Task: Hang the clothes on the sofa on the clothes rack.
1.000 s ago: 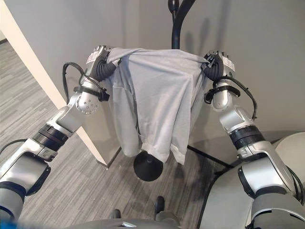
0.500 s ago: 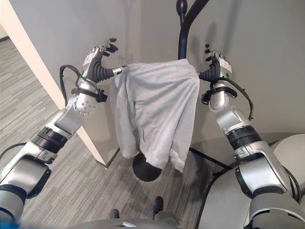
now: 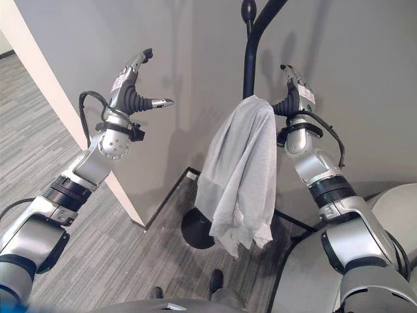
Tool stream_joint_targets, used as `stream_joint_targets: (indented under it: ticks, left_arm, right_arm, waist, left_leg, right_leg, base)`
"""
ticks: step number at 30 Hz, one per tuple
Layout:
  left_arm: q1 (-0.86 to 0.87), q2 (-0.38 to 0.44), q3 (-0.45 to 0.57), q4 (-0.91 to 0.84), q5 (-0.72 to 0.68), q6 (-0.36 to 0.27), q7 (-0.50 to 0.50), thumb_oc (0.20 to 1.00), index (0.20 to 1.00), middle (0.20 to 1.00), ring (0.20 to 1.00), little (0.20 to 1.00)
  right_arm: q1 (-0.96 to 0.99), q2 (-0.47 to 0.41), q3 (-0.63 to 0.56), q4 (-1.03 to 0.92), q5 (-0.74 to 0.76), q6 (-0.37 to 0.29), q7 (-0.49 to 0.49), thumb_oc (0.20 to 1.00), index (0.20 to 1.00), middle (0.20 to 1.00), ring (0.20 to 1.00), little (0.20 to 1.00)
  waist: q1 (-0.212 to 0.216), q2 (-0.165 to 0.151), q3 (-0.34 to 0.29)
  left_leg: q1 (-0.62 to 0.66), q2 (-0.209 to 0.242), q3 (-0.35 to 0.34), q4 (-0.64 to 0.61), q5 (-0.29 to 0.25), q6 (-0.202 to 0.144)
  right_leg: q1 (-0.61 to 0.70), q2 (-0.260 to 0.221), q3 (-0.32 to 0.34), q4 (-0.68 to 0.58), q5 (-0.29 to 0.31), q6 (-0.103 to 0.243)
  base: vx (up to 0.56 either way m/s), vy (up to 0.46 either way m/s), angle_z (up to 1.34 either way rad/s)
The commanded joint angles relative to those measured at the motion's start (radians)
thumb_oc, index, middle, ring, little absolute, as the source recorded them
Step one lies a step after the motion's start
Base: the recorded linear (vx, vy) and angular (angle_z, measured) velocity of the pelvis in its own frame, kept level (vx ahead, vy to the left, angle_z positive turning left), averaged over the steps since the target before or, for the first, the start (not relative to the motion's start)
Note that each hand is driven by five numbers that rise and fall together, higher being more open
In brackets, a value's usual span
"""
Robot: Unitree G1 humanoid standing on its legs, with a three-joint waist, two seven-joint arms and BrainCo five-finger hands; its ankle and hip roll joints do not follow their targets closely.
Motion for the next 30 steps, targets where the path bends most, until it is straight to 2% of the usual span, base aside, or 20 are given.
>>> stream_joint_targets:
  ticks: [1,6,7,9,10,11,12,14,15,18,19,20,21,23,24,26,30]
  left_arm:
    - [-0.035,0.012,0.025,-0.014,0.004,-0.006,0.010,1.000,1.000,1.000,1.000,1.000]
    - [-0.005,0.031,0.052,-0.034,0.015,-0.004,0.006,1.000,1.000,1.000,1.000,1.000]
    - [0.029,0.040,0.077,-0.059,0.020,-0.007,0.002,1.000,1.000,1.000,1.000,1.000]
    - [0.049,0.049,0.091,-0.071,0.020,-0.009,-0.001,1.000,1.000,1.000,1.000,1.000]
    - [0.105,0.059,0.133,-0.102,0.020,-0.014,-0.009,1.000,1.000,1.000,1.000,1.000]
    - [0.111,0.060,0.134,-0.107,0.021,-0.013,-0.011,1.000,1.000,1.000,1.000,1.000]
    - [0.188,0.075,0.187,-0.148,0.014,-0.022,-0.026,1.000,1.000,1.000,1.000,1.000]
    - [0.237,0.081,0.219,-0.169,0.003,-0.030,-0.033,1.000,1.000,1.000,1.000,1.000]
    - [0.336,0.084,0.282,-0.205,-0.019,-0.046,-0.054,1.000,1.000,1.000,1.000,1.000]
    - [0.515,0.064,0.381,-0.255,-0.056,-0.059,-0.085,1.000,1.000,1.000,1.000,1.000]
    - [0.525,0.065,0.384,-0.262,-0.057,-0.058,-0.088,1.000,1.000,1.000,1.000,1.000]
    - [0.653,0.031,0.436,-0.278,-0.105,-0.070,-0.116,1.000,1.000,1.000,1.000,1.000]
    - [0.819,-0.036,0.476,-0.236,-0.245,-0.078,-0.228,1.000,1.000,1.000,1.000,1.000]
    - [0.822,-0.035,0.477,-0.237,-0.247,-0.079,-0.230,1.000,1.000,1.000,1.000,1.000]
    - [0.904,-0.087,0.473,-0.132,-0.320,-0.080,-0.288,1.000,1.000,1.000,1.000,1.000]
    - [0.948,-0.127,0.470,-0.037,-0.405,-0.079,-0.326,1.000,1.000,1.000,1.000,1.000]
    - [1.014,-0.200,0.434,0.224,-0.459,-0.073,-0.409,1.000,1.000,1.000,1.000,1.000]
  right_arm:
    - [-0.005,-0.023,-0.083,-0.024,-0.004,-0.021,-0.043,1.000,1.000,1.000,1.000,1.000]
    - [0.064,-0.027,-0.166,-0.106,0.013,-0.034,-0.061,1.000,1.000,1.000,1.000,1.000]
    - [0.115,-0.019,-0.221,-0.156,0.023,-0.045,-0.069,1.000,1.000,1.000,1.000,1.000]
    - [0.149,-0.018,-0.250,-0.184,0.025,-0.052,-0.074,1.000,1.000,1.000,1.000,1.000]
    - [0.217,-0.011,-0.312,-0.227,0.030,-0.067,-0.072,1.000,1.000,1.000,1.000,1.000]
    - [0.226,-0.010,-0.315,-0.233,0.029,-0.066,-0.071,1.000,1.000,1.000,1.000,1.000]
    - [0.313,-0.012,-0.379,-0.282,0.023,-0.077,-0.057,1.000,1.000,1.000,1.000,1.000]
    - [0.360,-0.007,-0.412,-0.297,0.029,-0.085,-0.051,1.000,1.000,1.000,1.000,1.000]
    - [0.443,0.004,-0.471,-0.318,0.030,-0.097,-0.040,1.000,1.000,1.000,1.000,1.000]
    - [0.589,0.064,-0.541,-0.344,0.033,-0.109,-0.009,1.000,1.000,1.000,1.000,1.000]
    - [0.595,0.065,-0.541,-0.349,0.032,-0.108,-0.008,1.000,1.000,1.000,1.000,1.000]
    - [0.685,0.123,-0.556,-0.357,0.066,-0.133,0.022,1.000,1.000,1.000,1.000,1.000]
    - [0.804,0.207,-0.545,-0.342,0.121,-0.146,0.105,1.000,1.000,1.000,1.000,1.000]
    - [0.806,0.207,-0.544,-0.343,0.121,-0.146,0.105,1.000,1.000,1.000,1.000,1.000]
    - [0.862,0.258,-0.502,-0.256,0.164,-0.152,0.163,1.000,1.000,1.000,1.000,1.000]
    - [0.888,0.286,-0.463,-0.186,0.198,-0.158,0.207,1.000,1.000,1.000,1.000,1.000]
    - [0.946,0.340,-0.356,-0.036,0.274,-0.175,0.338,1.000,1.000,1.000,1.000,1.000]
  waist:
    - [0.048,0.024,-0.045]
    - [0.041,0.026,-0.048]
    - [0.039,0.026,-0.048]
    - [0.037,0.027,-0.049]
    - [0.035,0.028,-0.047]
    - [0.036,0.027,-0.049]
    - [0.034,0.028,-0.048]
    - [0.034,0.028,-0.047]
    - [0.034,0.029,-0.041]
    - [0.037,0.031,-0.037]
    - [0.035,0.031,-0.040]
    - [0.036,0.033,-0.037]
    - [0.036,0.041,-0.029]
    - [0.035,0.037,-0.033]
    - [0.034,0.042,-0.029]
    - [0.035,0.045,-0.027]
    - [0.041,0.050,-0.020]
  left_leg:
    - [0.029,0.074,0.089,0.011,-0.085,-0.046]
    - [0.036,0.075,0.094,0.011,-0.089,-0.045]
    - [0.039,0.075,0.094,0.011,-0.092,-0.044]
    - [0.040,0.075,0.095,0.011,-0.093,-0.044]
    - [0.043,0.075,0.096,0.011,-0.096,-0.042]
    - [0.044,0.075,0.096,0.011,-0.096,-0.042]
    - [0.046,0.075,0.098,0.011,-0.098,-0.041]
    - [0.047,0.075,0.099,0.011,-0.098,-0.040]
    - [0.047,0.074,0.100,0.011,-0.100,-0.039]
    - [0.048,0.072,0.100,0.011,-0.102,-0.035]
    - [0.049,0.072,0.100,0.011,-0.102,-0.035]
    - [0.051,0.071,0.102,0.011,-0.103,-0.032]
    - [0.060,0.072,0.104,0.011,-0.108,-0.029]
    - [0.055,0.068,0.104,0.011,-0.103,-0.027]
    - [0.057,0.066,0.105,0.011,-0.102,-0.025]
    - [0.056,0.064,0.103,0.011,-0.099,-0.023]
    - [0.057,0.060,0.099,0.011,-0.094,-0.022]
  right_leg:
    - [0.020,-0.077,0.003,0.014,-0.079,0.140]
    - [0.024,-0.076,0.006,0.014,-0.080,0.140]
    - [0.025,-0.076,0.008,0.014,-0.081,0.140]
    - [0.026,-0.076,0.008,0.014,-0.081,0.140]
    - [0.027,-0.077,0.008,0.014,-0.081,0.140]
    - [0.028,-0.077,0.008,0.014,-0.082,0.141]
    - [0.029,-0.077,0.007,0.014,-0.082,0.141]
    - [0.030,-0.078,0.007,0.014,-0.081,0.141]
    - [0.029,-0.080,0.005,0.014,-0.081,0.141]
    - [0.030,-0.083,0.005,0.014,-0.080,0.140]
    - [0.031,-0.083,0.005,0.014,-0.080,0.140]
    - [0.032,-0.085,0.006,0.014,-0.080,0.139]
    - [0.039,-0.085,0.006,0.014,-0.083,0.136]
    - [0.034,-0.088,0.007,0.014,-0.079,0.136]
    - [0.037,-0.091,0.006,0.014,-0.079,0.134]
    - [0.036,-0.093,0.006,0.014,-0.077,0.132]
    - [0.041,-0.094,-0.001,0.014,-0.077,0.132]
  base:
    - [0.00,0.000,0.00]
    - [0.00,0.002,-0.01]
    - [0.02,0.012,-0.04]
    - [0.02,0.012,-0.04]
    - [0.00,0.000,0.00]
    - [0.00,0.000,0.00]
    - [0.00,0.000,0.00]
    - [0.01,0.006,-0.02]
    - [0.01,0.014,-0.05]
    - [0.00,0.000,0.00]
    - [0.00,0.000,0.00]
    - [0.00,0.000,0.00]
    - [0.00,0.027,-0.04]
    - [0.00,0.010,-0.03]
    - [0.00,0.000,0.00]
    - [0.00,0.020,-0.01]
    - [-0.02,0.033,0.02]
